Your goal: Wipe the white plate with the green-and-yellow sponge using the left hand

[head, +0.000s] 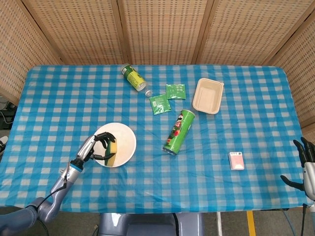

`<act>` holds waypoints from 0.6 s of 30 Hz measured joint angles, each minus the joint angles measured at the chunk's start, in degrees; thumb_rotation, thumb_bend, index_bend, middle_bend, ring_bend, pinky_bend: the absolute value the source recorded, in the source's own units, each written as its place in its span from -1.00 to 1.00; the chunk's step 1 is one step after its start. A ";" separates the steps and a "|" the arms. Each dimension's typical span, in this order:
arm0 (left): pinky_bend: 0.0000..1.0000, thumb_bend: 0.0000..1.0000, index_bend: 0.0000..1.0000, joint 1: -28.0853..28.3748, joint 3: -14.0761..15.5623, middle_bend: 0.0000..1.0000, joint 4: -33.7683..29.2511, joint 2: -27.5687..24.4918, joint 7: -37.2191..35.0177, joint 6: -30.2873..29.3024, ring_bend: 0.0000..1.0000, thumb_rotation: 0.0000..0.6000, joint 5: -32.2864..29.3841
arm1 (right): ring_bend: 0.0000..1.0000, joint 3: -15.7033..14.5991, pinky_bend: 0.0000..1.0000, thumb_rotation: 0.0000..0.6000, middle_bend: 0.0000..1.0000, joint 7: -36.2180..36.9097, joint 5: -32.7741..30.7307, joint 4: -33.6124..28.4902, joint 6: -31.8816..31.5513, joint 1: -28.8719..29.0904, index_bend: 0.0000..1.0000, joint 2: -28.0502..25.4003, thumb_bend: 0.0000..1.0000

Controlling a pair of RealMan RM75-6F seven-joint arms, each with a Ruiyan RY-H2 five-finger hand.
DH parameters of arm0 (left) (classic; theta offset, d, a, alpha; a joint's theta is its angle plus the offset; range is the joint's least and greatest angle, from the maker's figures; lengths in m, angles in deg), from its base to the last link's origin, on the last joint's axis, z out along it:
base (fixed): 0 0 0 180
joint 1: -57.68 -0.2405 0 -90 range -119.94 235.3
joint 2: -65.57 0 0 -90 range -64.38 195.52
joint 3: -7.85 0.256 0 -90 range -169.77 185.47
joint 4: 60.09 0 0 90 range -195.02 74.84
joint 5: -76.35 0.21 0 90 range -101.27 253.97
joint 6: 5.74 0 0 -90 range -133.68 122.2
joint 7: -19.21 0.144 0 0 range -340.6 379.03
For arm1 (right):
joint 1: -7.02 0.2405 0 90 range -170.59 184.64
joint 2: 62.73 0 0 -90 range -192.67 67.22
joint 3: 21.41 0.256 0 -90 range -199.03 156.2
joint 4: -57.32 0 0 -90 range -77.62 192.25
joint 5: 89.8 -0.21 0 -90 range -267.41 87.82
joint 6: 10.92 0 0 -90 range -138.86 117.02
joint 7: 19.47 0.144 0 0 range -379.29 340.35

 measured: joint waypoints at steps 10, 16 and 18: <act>0.07 -0.27 -0.04 0.00 -0.58 -0.19 -1.53 -2.82 -0.15 3.47 -0.03 1.00 -2.37 | -1.00 -0.11 -1.00 1.00 -1.00 0.01 0.29 -0.19 -0.26 -0.12 -0.95 -0.11 -1.00; 0.07 -0.27 -0.04 0.03 0.14 -0.19 1.66 -0.27 0.81 4.78 -0.03 1.00 -2.46 | -1.00 -0.10 -1.00 1.00 -1.00 -0.13 0.16 -0.24 -0.06 -0.05 -0.95 -0.11 -1.00; 0.07 -0.27 -0.04 -0.05 0.36 -0.19 2.91 0.92 0.84 4.90 -0.03 1.00 -2.38 | -1.00 -0.07 -1.00 1.00 -1.00 -0.11 0.06 -0.21 -0.04 -0.05 -0.95 -0.10 -1.00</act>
